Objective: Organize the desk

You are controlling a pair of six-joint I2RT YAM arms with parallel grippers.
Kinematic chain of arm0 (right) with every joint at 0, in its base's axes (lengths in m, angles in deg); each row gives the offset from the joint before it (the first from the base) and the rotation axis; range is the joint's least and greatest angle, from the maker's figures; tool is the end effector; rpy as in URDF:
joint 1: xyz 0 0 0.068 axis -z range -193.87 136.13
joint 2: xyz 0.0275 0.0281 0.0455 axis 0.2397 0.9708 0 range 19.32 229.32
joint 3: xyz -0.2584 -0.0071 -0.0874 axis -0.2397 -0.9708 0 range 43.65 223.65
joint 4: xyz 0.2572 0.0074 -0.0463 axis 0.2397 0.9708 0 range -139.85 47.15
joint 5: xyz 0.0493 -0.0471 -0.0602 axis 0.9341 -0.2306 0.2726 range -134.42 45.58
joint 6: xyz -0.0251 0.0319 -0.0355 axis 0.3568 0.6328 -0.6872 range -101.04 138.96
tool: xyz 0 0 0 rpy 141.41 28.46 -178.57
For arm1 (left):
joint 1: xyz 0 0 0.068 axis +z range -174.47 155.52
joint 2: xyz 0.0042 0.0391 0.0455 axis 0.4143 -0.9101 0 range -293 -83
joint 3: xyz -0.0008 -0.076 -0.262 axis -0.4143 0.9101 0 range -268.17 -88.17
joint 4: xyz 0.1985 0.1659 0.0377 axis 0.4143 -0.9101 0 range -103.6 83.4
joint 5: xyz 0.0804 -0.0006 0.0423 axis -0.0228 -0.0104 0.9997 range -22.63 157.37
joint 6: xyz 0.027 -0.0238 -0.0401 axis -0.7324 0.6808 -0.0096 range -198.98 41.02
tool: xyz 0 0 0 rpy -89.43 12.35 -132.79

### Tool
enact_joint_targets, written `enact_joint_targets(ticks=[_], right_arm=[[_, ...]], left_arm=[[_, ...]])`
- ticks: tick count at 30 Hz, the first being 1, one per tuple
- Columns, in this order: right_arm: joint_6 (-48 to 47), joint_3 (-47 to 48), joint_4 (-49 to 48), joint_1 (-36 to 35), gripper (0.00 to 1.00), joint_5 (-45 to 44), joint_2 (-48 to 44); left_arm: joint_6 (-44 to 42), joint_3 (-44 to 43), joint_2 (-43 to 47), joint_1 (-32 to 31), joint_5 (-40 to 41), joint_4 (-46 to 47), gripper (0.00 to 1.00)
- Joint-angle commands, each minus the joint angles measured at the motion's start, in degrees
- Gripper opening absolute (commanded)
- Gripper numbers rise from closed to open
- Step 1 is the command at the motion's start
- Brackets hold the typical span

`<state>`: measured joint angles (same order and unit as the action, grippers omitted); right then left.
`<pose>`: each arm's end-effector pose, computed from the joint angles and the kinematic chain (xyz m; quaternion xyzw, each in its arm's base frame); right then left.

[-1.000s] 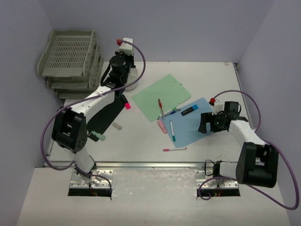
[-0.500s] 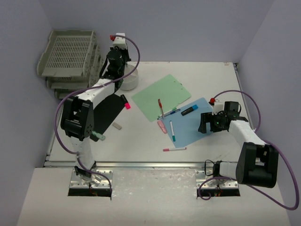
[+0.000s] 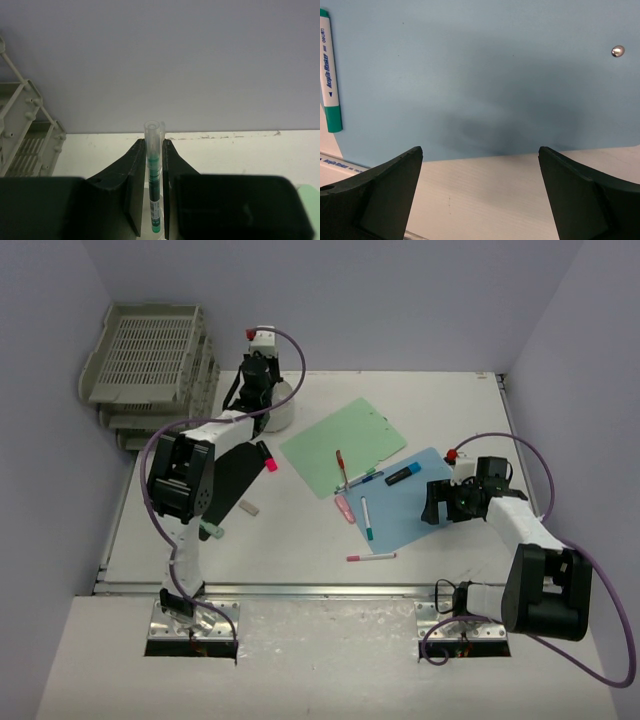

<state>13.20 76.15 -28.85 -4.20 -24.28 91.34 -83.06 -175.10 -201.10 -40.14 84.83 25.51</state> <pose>0.2174 -0.0246 0.1614 -0.0119 0.9532 0.1340 0.2709 0.4775 -0.1229 0.2727 0.0124 0.7014 0.0347 0.7118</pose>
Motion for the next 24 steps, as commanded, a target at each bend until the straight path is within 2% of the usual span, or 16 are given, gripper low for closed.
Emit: enact_joint_targets(ticks=[1, 7, 8, 10, 11, 14, 21, 24], right_arm=[[0.66, -0.06, -2.32, 0.35, 0.99, 0.51, -1.27], [1.11, -0.13, -2.63, 0.43, 0.99, 0.58, -1.48], [1.21, 0.05, -2.64, 0.35, 0.99, 0.41, -1.80], [1.79, 0.54, -2.72, 0.35, 0.99, 0.08, -2.22], [2.30, 0.88, -2.89, 0.35, 0.99, -0.59, -2.90], [3.20, 3.64, -1.63, -0.22, 0.99, -1.03, -3.53], [3.84, 22.45, 7.91, -6.36, 0.99, -4.50, 3.04], [2.49, 29.95, 10.96, -12.63, 0.99, -7.05, 7.94]], left_arm=[[-0.82, -2.75, -1.09, 0.92, 2.26, 5.88, 0.00], [-1.17, -2.59, -1.84, 1.25, 2.05, 4.78, 0.02], [-0.94, -2.31, -1.55, 1.25, 1.96, 3.82, 0.16], [0.20, -1.33, -0.40, 1.25, 1.88, 2.19, 0.36], [1.63, -0.72, 0.46, 1.33, 1.88, 1.66, 0.51], [3.36, 1.58, 4.48, 1.25, 0.12, -1.27, 0.74], [8.75, 7.33, 19.72, 1.33, -2.44, -10.27, 0.79], [9.12, 10.32, 27.04, 1.25, -4.22, -16.86, 0.81]])
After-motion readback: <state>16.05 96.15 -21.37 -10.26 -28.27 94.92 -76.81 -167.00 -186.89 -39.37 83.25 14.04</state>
